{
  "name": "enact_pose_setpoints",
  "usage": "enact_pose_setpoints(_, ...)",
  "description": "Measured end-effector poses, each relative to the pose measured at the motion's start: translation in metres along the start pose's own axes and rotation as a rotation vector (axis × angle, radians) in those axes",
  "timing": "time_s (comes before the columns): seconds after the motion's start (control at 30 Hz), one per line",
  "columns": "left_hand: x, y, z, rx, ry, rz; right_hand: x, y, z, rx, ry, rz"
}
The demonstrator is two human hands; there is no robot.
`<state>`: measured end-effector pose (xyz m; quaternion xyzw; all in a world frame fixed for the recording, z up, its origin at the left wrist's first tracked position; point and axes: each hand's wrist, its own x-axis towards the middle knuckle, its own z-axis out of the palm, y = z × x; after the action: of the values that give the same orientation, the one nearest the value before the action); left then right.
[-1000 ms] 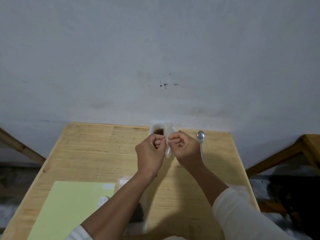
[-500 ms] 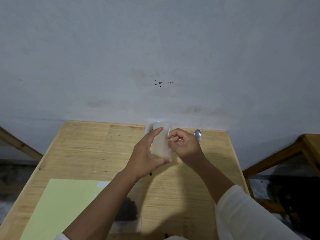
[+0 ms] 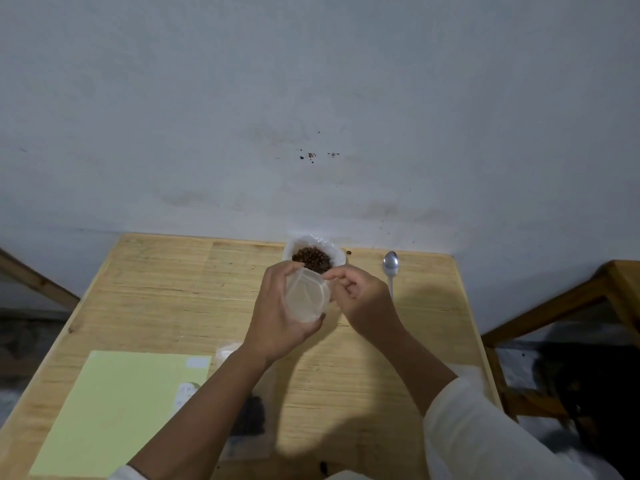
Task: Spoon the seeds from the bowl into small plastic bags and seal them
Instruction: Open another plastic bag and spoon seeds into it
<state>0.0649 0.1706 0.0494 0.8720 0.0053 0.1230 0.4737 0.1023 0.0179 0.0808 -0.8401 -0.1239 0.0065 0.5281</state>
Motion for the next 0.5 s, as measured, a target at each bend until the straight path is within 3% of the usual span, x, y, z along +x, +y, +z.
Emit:
enact_pose_setpoints(0.1,-0.005,-0.005,0.002,0.001,0.061,-0.091,0.007,0.04,-0.009,-0.093,0.181,0.241)
enact_pose_setpoints(0.23,-0.007,-0.009,0.006,0.013,0.113,-0.178,0.002,0.105,-0.026,-0.326,0.162,0.463)
enact_pose_setpoints(0.4,-0.004,-0.011,0.008,0.016,0.178,-0.225,0.006,0.142,-0.02,-0.508,0.158,0.422)
enact_pose_setpoints(0.5,-0.002,-0.013,0.007,0.018,0.205,-0.24,0.012,0.144,-0.016,-0.459,0.22,0.489)
